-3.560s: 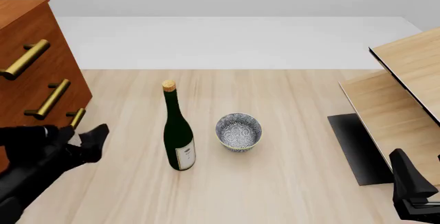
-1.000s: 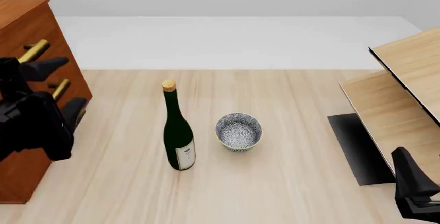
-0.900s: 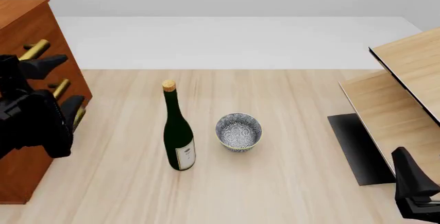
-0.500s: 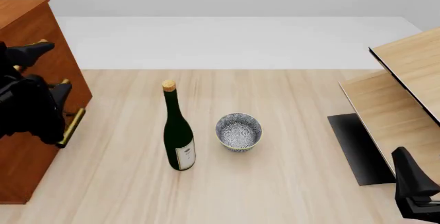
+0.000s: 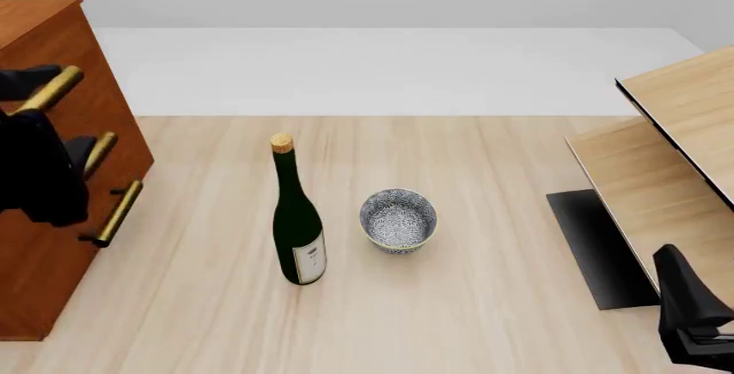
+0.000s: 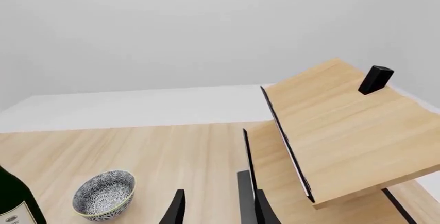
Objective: Close the bottom drawer of the cabinet and open the top drawer.
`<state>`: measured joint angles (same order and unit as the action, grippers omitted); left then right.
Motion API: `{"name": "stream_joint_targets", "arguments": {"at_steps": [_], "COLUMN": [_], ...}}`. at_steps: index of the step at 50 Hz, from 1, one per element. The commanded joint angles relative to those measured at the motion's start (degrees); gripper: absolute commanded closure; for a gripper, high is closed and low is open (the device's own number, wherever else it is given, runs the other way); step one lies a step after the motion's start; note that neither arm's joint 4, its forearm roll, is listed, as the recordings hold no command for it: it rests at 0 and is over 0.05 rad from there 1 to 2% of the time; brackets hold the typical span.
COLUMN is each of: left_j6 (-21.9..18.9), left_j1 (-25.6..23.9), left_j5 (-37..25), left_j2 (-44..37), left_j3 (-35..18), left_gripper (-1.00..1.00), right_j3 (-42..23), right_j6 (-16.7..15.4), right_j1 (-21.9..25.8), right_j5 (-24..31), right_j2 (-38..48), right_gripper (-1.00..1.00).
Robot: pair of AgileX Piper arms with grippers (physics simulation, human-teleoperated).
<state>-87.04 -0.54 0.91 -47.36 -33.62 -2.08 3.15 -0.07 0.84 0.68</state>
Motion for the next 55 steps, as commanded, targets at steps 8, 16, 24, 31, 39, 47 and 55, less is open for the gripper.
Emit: {"name": "stream_joint_targets", "arguments": {"at_steps": [8, 16, 24, 31, 39, 47, 55], "left_j6": [1.3, 1.7, 2.3, 2.2, 2.9, 1.9, 2.5], "left_j1": [2.9, 4.7, 6.1, 7.8, 9.3, 11.0, 12.0], "left_j5": [0.9, 1.3, 0.9, 1.4, 1.3, 3.7, 4.4], "left_j2": [-3.2, -5.1, -5.7, -5.9, -6.7, -8.4, -10.2], "left_j3": [-0.9, -1.2, -0.9, -0.3, -0.6, 0.3, -0.2], "left_gripper": [-1.0, -1.0, -1.0, -1.0, -1.0, -1.0, -1.0], "right_j3": [-0.1, -0.1, -0.1, 0.0, 0.0, 0.0, 0.1], "right_j6": [0.0, -0.1, -0.3, -0.3, -0.2, -0.4, -0.9], "right_j1": [-0.1, -0.3, -0.3, -0.4, -0.6, -0.4, 0.0], "right_j5": [0.3, 0.4, 0.3, -0.2, 0.2, 0.3, 0.1], "right_j2": [-0.3, -0.4, -0.3, 0.2, -0.2, -0.4, -0.4], "right_gripper": [-1.0, -1.0, -1.0, -1.0, -1.0, -1.0, -1.0]}}
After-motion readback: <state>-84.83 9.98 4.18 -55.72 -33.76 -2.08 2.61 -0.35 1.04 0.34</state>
